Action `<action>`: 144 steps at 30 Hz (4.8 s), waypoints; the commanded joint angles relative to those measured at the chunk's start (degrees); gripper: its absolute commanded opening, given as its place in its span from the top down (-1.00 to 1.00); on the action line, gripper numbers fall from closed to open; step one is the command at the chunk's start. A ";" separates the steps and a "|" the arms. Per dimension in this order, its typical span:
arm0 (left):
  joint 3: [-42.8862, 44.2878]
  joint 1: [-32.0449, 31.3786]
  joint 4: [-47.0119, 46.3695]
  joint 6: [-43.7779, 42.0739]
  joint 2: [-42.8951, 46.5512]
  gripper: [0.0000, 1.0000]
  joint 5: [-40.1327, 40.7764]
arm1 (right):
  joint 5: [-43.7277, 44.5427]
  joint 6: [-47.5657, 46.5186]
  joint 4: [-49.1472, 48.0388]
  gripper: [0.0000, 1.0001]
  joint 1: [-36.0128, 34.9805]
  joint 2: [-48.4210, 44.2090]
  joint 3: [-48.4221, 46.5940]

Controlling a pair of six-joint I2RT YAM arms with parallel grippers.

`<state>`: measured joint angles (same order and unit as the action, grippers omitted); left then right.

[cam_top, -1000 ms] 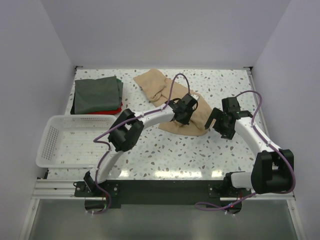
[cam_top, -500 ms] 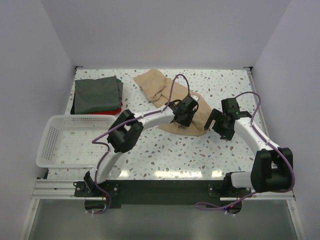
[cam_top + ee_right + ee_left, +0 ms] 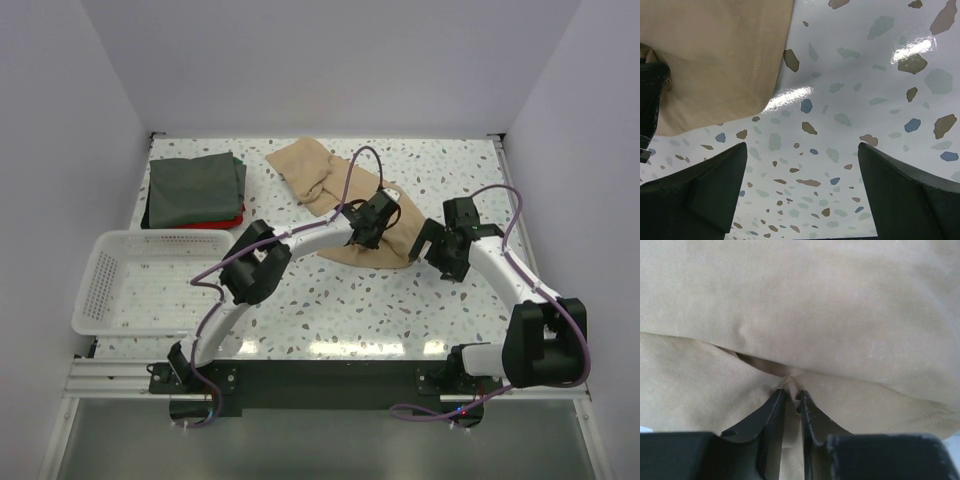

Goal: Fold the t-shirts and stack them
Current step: Flatten the tshirt out

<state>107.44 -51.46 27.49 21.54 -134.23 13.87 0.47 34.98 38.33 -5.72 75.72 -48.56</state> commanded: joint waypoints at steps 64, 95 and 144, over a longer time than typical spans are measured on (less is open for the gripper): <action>-38.70 32.83 -1.65 12.38 55.75 1.00 -4.89 | -2.05 -16.88 15.20 -0.24 17.84 29.14 -47.52; -32.48 40.65 -14.83 6.58 34.14 1.00 -12.81 | -8.03 -9.93 3.59 -0.43 17.76 26.74 -16.81; -26.49 42.32 -15.88 8.52 31.67 1.00 -22.13 | -1.96 -11.08 5.01 0.08 17.84 17.79 -4.53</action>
<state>81.23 -9.65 13.32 30.41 -105.36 -7.33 -2.48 23.42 45.34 12.27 92.66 -52.90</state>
